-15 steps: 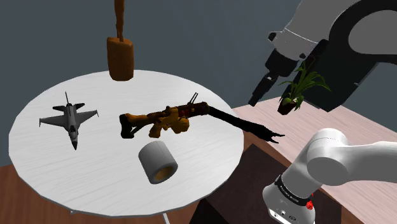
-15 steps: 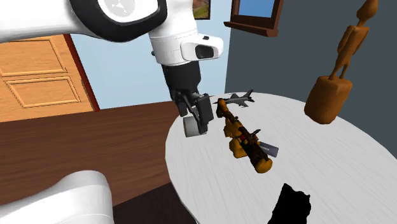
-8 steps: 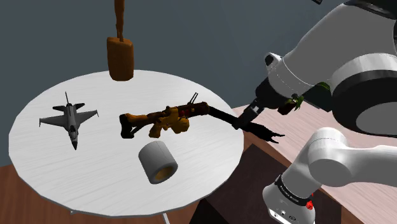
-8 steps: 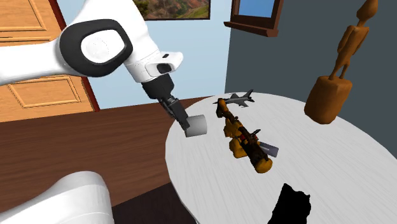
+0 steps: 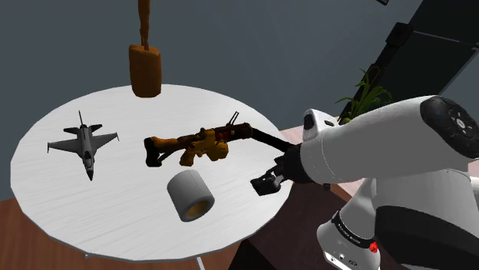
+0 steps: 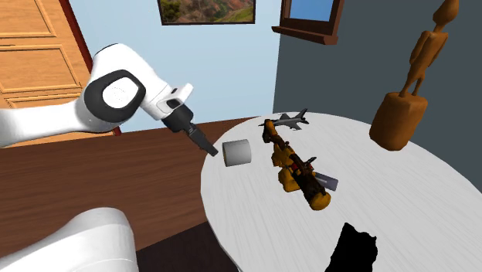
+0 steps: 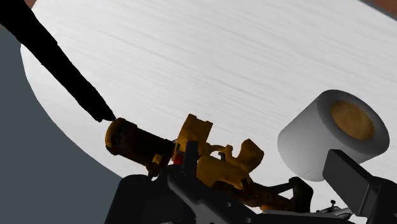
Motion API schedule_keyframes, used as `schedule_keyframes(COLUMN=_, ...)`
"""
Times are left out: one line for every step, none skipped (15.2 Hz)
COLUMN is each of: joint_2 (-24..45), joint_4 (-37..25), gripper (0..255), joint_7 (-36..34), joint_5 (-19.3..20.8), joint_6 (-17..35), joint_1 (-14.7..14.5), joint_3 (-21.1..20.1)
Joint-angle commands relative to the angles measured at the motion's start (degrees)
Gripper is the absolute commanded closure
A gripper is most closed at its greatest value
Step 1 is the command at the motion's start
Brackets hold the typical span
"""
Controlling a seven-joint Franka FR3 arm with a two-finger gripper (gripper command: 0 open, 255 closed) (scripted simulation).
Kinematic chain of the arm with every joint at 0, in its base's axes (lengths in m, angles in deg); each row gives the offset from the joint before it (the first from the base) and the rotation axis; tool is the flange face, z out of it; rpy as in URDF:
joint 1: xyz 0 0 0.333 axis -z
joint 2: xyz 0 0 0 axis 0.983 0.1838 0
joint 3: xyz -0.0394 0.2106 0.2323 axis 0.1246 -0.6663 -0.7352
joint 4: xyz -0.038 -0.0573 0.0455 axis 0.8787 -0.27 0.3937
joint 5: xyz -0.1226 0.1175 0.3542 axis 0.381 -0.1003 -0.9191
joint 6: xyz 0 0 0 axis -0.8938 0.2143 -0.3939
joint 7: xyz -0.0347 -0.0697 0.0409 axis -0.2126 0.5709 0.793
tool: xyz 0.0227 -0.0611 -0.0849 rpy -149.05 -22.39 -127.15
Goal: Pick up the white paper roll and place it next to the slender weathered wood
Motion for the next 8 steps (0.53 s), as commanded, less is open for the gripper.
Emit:
schedule_keyframes(joint_2=0.51, joint_4=-0.76, gripper=0, joint_7=-4.47, joint_5=-0.72, joint_6=3.65, joint_1=2.13, joint_3=-6.78)
schedule_keyframes(joint_2=0.69, joint_4=-1.48, gripper=0, joint_7=-6.56, joint_5=-0.92, joint_6=5.25, joint_1=3.66, joint_3=-10.13)
schedule_keyframes(joint_2=0.74, joint_4=-2.36, gripper=0, joint_7=-8.63, joint_5=-1.06, joint_6=6.73, joint_1=5.39, joint_3=-13.47)
schedule_keyframes(joint_2=0.6, joint_4=-3.39, gripper=0, joint_7=-10.66, joint_5=-1.15, joint_6=8.08, joint_1=7.29, joint_3=-16.79)
schedule_keyframes(joint_2=0.29, joint_4=-4.55, gripper=0, joint_7=-12.67, joint_5=-1.19, joint_6=9.29, joint_1=9.31, joint_3=-20.05)
schedule_keyframes(joint_2=-0.25, joint_4=-5.86, gripper=0, joint_7=-14.61, joint_5=-1.21, joint_6=10.35, joint_1=11.44, joint_3=-23.22)
schedule_keyframes(joint_2=-1.01, joint_4=-7.3, gripper=0, joint_7=-16.51, joint_5=-1.21, joint_6=11.26, joint_1=13.63, joint_3=-26.27)
schedule_keyframes(joint_2=-1.99, joint_4=-8.87, gripper=0, joint_7=-18.35, joint_5=-1.2, joint_6=12.0, joint_1=15.84, joint_3=-29.18)
